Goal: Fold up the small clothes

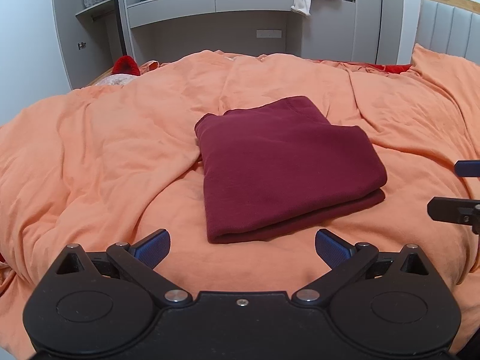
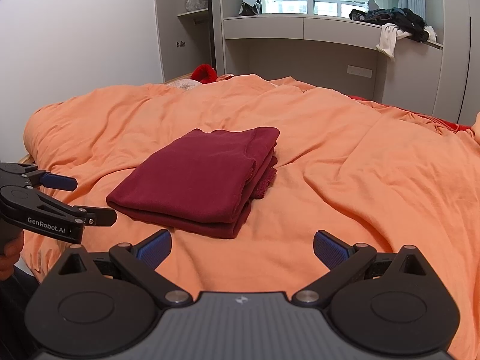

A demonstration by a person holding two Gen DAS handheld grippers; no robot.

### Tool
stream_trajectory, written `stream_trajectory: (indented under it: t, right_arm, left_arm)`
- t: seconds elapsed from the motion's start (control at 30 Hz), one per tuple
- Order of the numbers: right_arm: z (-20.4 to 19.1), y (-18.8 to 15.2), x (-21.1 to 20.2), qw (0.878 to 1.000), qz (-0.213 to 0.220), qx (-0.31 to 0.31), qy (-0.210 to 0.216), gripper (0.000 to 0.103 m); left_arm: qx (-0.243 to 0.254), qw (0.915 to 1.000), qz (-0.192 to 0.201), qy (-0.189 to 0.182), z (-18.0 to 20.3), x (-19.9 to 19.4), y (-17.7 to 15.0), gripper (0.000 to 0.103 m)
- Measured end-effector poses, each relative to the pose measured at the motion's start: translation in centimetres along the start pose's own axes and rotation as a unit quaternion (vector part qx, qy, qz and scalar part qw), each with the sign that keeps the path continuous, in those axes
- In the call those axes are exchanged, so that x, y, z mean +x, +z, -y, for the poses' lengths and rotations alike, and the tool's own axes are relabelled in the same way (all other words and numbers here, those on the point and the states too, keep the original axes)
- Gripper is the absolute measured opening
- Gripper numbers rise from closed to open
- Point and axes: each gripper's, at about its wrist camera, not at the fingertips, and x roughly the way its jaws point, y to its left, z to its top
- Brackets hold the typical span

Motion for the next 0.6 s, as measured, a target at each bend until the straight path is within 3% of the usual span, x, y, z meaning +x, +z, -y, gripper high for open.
stream_trajectory:
  t: [0.17,0.5,0.6]
  right_arm:
    - [-0.01,0.04,0.02,1.0,-0.001,0.0,0.002,0.103]
    - [0.01,0.07,0.0,1.0,0.0,-0.001,0.001,0.103]
    - [0.02,0.08,-0.01,1.0,0.0,-0.001,0.0,0.103]
  left_arm:
    - [-0.012,0.9994,0.015,-0.029,-0.24,-0.49,0.04,0.103]
    - [0.003,0.9993,0.029,-0.021,0.12,-0.94,-0.08,0.103]
    - [0.002,0.9996,0.027,-0.001,0.13,-0.69,0.01,0.103]
